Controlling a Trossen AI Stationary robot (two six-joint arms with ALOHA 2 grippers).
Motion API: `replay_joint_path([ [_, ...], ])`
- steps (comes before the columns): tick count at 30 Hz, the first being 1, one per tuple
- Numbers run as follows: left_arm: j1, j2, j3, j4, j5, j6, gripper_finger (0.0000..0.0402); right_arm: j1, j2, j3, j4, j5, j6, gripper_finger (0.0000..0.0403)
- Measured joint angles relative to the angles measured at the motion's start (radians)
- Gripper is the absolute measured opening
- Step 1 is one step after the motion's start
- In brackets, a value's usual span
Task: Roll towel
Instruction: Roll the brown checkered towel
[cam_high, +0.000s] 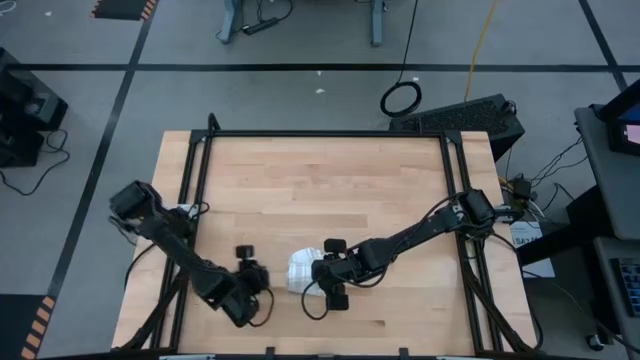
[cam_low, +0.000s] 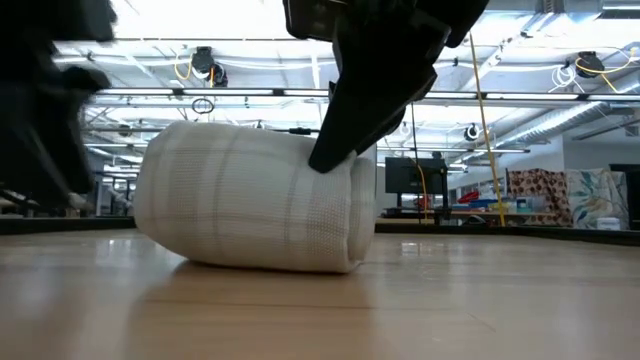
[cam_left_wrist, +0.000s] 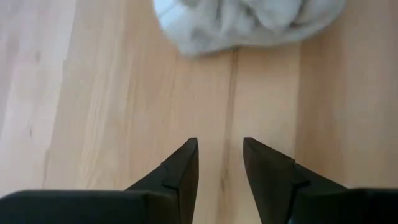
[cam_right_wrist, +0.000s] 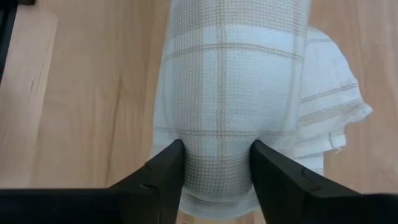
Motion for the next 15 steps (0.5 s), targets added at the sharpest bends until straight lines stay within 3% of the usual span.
replay_joint_path([
  [2, -0.031, -0.053, 0.009, -0.036, 0.001, -0.061, 0.0132, 0.000, 0.000, 0.000, 0.000, -0.001, 0.003, 0.0163],
  [4, -0.062, -0.101, 0.009, 0.016, -0.087, -0.066, 0.0132, 0.000, 0.000, 0.000, 0.003, -0.001, 0.003, 0.0163],
  [6, -0.084, -0.126, 0.012, 0.133, -0.195, 0.002, 0.0133, 0.000, 0.000, 0.000, 0.006, -0.002, 0.003, 0.0164],
  [8, -0.081, -0.129, 0.013, 0.241, -0.220, 0.114, 0.0143, -0.001, 0.000, 0.000, 0.007, -0.011, 0.003, 0.0164],
  [15, 0.027, -0.069, 0.010, 0.388, -0.195, 0.299, 0.0251, -0.003, 0.000, 0.000, 0.007, -0.027, 0.010, 0.0164],
])
